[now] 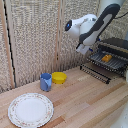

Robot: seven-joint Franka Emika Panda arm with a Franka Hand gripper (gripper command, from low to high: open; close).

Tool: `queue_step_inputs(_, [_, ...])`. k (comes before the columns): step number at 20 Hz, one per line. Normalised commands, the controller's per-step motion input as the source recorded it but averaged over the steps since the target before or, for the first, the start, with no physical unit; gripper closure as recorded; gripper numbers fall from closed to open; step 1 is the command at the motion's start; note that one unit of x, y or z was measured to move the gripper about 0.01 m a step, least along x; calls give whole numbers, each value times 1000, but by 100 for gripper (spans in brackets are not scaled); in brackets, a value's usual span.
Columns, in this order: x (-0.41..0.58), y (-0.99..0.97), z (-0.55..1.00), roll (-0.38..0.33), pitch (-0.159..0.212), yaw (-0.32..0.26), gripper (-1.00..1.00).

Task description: Kindly employ your clamp to softly take hold of the bread. Delicately rest it on the oven pan, verifying that it is even on the surface. Using your clamp and attentiveness, smoothly glide the pan into the oven and along the appropriate brackets, securing it in position.

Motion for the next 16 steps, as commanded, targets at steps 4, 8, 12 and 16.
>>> queue_step_inputs(4, [129, 3, -559, -174, 88, 297, -100])
queue_step_inputs(8, [74, 58, -439, -204, 48, 226, -100])
queue_step_inputs(12, [-57, -31, -307, -226, 22, 22, -100])
queue_step_inputs(16, [-179, -104, -39, -209, 0, -16, -100])
